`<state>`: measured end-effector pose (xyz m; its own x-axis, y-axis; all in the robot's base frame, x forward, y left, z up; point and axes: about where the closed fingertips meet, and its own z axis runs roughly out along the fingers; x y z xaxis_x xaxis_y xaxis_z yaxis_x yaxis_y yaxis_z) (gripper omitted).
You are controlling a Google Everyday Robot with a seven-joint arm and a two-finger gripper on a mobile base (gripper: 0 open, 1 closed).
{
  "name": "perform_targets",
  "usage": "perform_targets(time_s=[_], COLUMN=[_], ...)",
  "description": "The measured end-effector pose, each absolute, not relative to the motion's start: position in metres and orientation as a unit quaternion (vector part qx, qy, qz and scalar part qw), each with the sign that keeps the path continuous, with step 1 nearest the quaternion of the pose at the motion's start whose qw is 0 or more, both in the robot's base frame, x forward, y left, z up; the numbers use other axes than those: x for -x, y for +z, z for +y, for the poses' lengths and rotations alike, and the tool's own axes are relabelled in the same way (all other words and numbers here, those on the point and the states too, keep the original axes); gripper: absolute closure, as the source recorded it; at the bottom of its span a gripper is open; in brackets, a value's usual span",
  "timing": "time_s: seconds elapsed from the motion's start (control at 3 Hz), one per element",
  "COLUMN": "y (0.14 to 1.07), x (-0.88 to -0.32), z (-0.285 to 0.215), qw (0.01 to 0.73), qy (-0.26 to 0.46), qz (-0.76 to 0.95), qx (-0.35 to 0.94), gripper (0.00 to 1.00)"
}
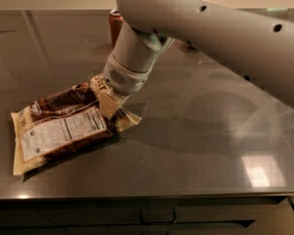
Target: Pick brown chip bag
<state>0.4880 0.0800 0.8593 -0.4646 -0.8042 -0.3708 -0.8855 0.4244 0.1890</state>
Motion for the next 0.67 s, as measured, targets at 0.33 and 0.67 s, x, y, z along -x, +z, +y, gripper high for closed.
perform_targets(time_s=[0.33, 0.67], y=[0.894, 0.934], x=[-0.486, -0.483], z=[0.078, 0.076], qw=[0.130, 0.153], qy=[0.183, 0.192], qz=[0.824, 0.807], qx=[0.519, 0.537], gripper=[1.00, 1.00])
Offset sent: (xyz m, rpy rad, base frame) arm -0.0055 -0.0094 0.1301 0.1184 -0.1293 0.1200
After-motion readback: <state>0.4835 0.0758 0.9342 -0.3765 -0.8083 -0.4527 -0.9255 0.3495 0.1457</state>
